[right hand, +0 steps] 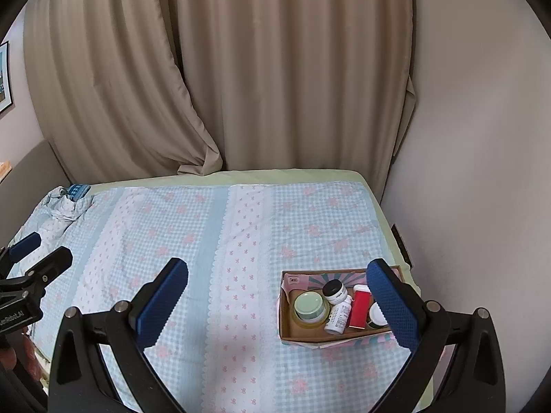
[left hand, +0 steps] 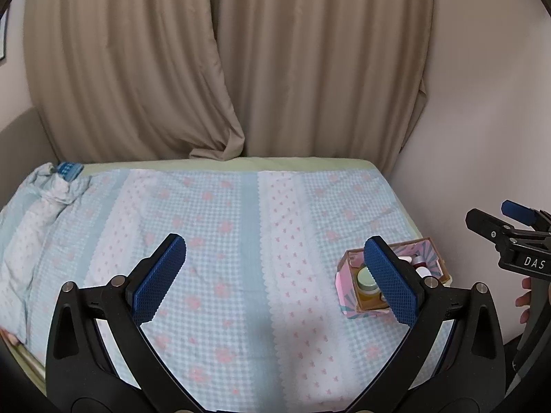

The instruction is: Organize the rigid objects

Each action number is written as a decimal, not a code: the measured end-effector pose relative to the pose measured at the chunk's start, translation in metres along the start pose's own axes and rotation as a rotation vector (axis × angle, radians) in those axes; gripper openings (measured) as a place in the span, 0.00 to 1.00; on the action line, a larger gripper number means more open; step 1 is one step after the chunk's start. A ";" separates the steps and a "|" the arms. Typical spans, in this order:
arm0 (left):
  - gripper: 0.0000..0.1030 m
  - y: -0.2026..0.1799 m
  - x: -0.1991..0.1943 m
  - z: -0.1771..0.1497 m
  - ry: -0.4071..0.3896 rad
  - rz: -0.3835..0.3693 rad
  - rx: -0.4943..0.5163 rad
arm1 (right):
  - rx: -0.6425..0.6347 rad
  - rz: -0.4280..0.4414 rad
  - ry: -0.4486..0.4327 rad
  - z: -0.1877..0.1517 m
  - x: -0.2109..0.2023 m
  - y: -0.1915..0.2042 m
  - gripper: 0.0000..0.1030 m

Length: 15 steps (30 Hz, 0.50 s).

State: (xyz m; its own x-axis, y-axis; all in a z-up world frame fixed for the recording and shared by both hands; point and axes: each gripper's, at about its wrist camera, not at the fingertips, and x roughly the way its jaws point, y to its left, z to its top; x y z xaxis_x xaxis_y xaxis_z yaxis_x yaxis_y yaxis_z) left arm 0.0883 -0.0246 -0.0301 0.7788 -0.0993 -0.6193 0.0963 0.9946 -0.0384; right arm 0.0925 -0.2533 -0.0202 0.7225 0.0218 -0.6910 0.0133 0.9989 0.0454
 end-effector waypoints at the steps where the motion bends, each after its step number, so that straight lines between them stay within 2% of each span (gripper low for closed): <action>1: 1.00 0.000 0.000 0.000 -0.002 0.003 0.001 | -0.002 -0.001 0.000 0.000 -0.001 0.000 1.00; 15: 1.00 -0.005 -0.003 0.001 -0.009 0.017 0.006 | -0.003 0.000 -0.001 0.001 0.000 0.000 1.00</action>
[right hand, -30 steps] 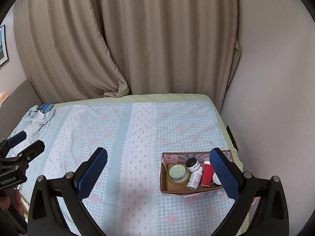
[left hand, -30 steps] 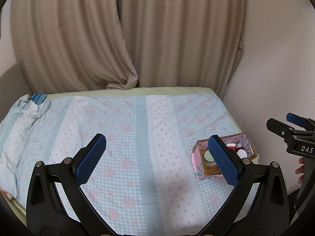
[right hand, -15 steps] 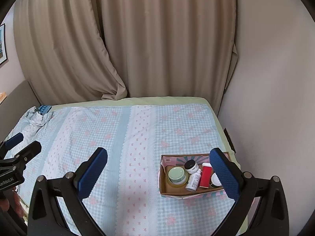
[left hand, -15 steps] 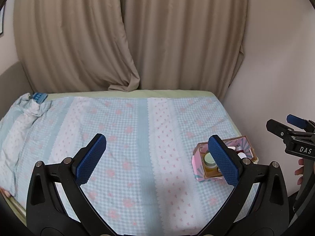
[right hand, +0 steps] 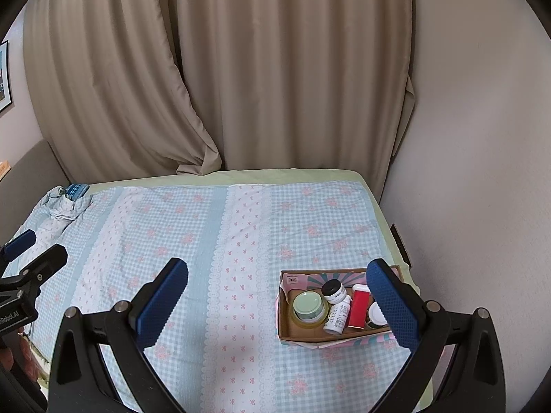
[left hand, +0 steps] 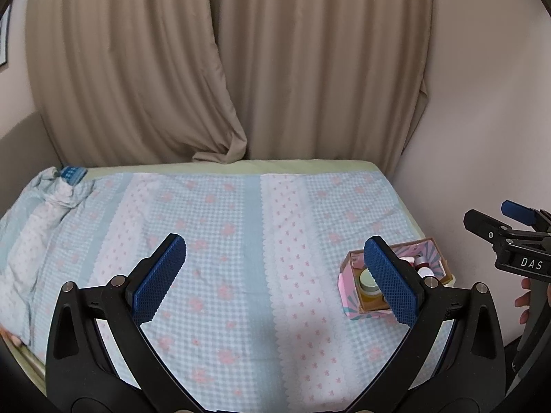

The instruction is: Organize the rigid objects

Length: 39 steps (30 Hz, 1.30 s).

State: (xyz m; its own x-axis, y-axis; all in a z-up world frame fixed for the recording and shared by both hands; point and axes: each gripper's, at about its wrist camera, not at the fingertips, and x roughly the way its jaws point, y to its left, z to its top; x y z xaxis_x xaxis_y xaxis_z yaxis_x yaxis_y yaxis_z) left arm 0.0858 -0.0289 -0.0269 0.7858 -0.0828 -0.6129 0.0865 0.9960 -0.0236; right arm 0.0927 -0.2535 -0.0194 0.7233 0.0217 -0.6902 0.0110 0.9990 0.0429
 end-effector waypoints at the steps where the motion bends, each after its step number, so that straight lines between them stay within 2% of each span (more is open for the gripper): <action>1: 1.00 0.000 0.000 0.000 -0.001 0.000 -0.001 | 0.000 0.001 0.000 0.000 0.000 0.000 1.00; 23: 1.00 -0.005 -0.006 0.000 -0.010 -0.005 0.013 | 0.002 0.002 -0.001 -0.001 0.000 -0.003 1.00; 39: 1.00 -0.008 -0.007 0.000 -0.004 0.020 0.034 | 0.005 -0.010 -0.002 0.000 -0.002 -0.005 1.00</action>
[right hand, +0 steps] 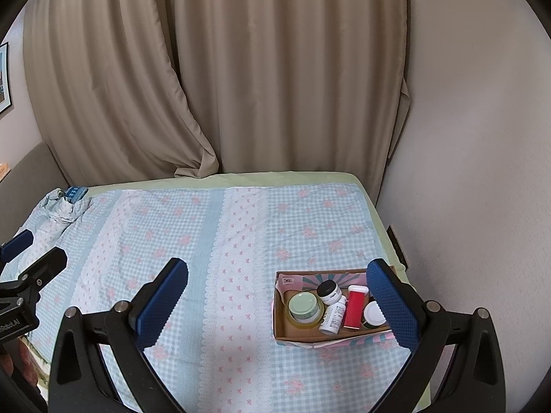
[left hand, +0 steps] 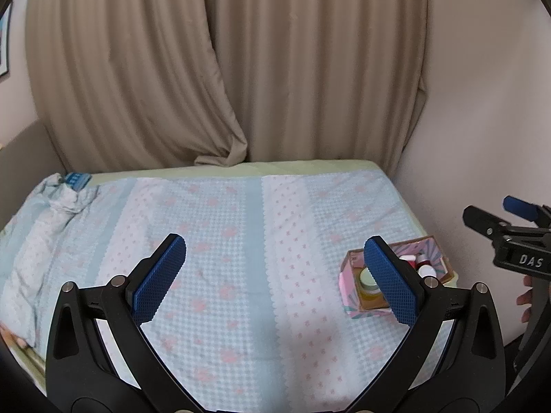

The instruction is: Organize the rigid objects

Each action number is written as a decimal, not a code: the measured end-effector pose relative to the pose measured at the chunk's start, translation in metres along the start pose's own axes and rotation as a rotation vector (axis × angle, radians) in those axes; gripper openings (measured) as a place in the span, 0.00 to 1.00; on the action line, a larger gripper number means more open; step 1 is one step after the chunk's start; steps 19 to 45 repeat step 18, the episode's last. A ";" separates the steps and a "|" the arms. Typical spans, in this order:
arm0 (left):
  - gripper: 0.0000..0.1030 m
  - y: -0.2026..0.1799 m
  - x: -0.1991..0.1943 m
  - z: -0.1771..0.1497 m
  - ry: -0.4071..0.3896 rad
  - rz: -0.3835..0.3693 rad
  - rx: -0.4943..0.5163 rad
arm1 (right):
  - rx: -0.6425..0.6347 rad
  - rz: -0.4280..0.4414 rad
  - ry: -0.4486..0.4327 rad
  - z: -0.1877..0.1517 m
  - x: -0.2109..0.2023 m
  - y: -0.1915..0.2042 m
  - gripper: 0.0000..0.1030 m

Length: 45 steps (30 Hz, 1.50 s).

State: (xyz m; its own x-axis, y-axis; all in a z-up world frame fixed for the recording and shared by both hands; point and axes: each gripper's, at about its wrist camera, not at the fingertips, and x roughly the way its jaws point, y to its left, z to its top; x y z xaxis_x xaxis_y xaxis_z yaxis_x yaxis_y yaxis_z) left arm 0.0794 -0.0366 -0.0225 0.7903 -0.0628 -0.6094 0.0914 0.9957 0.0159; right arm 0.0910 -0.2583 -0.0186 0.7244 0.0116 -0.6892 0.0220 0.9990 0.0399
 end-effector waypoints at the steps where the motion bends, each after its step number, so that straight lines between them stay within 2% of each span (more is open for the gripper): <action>1: 1.00 -0.001 0.001 0.000 0.006 0.005 0.007 | 0.002 0.000 0.000 0.001 0.000 -0.001 1.00; 11: 1.00 -0.011 0.002 -0.003 -0.001 0.038 0.028 | 0.003 -0.002 0.000 0.001 0.000 -0.002 1.00; 15: 1.00 -0.006 0.002 -0.004 -0.009 0.009 -0.001 | 0.005 -0.001 0.000 0.002 0.000 -0.002 1.00; 45: 1.00 -0.002 0.004 -0.005 -0.003 0.007 -0.012 | 0.006 -0.004 0.001 0.002 0.000 -0.002 1.00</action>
